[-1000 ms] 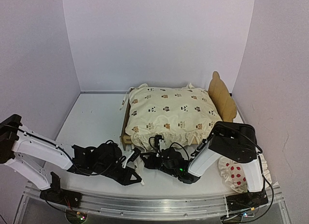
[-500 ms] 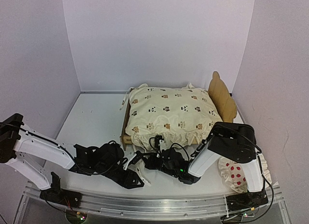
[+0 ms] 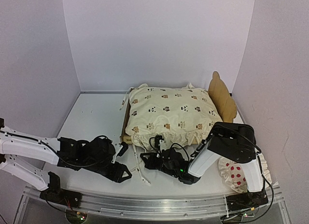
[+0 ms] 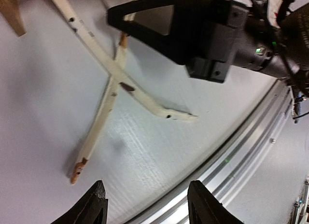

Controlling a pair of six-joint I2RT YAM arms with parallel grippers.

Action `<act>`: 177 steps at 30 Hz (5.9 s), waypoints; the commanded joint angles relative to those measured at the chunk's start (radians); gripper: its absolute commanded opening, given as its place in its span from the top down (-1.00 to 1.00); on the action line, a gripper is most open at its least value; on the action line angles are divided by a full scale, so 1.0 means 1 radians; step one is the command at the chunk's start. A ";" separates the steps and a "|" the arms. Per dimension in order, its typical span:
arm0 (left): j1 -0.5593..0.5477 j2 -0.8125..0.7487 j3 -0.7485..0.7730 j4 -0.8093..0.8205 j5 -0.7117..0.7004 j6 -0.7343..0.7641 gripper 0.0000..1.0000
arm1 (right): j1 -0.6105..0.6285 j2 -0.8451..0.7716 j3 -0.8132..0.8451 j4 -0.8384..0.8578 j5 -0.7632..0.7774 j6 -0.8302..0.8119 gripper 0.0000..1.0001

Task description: Set up the pet bed

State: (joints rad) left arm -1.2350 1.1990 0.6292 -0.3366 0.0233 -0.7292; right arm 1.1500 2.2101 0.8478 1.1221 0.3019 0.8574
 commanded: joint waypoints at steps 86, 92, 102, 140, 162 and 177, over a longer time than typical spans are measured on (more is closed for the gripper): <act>0.089 0.263 0.171 0.180 -0.131 0.172 1.00 | -0.012 -0.208 -0.032 -0.416 -0.181 -0.198 1.00; 0.116 0.310 0.179 0.251 -0.113 0.195 1.00 | -0.013 -0.228 -0.024 -0.451 -0.196 -0.211 0.97; 0.158 0.379 0.143 0.409 -0.084 0.243 1.00 | -0.007 -0.296 -0.017 -0.543 -0.224 -0.277 0.89; 0.204 0.505 0.124 0.565 0.018 0.356 1.00 | -0.119 -0.276 0.141 -0.843 -0.269 -0.459 0.54; 0.207 0.513 0.128 0.565 0.036 0.363 1.00 | -0.119 -0.207 0.107 -0.644 -0.247 -0.374 0.41; 0.213 0.495 0.131 0.563 0.063 0.363 1.00 | -0.114 -0.180 0.048 -0.499 -0.150 -0.288 0.30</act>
State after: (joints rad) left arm -1.0296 1.6978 0.7437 0.2100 0.0619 -0.3827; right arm 1.0329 2.0037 0.8974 0.5686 0.0912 0.5253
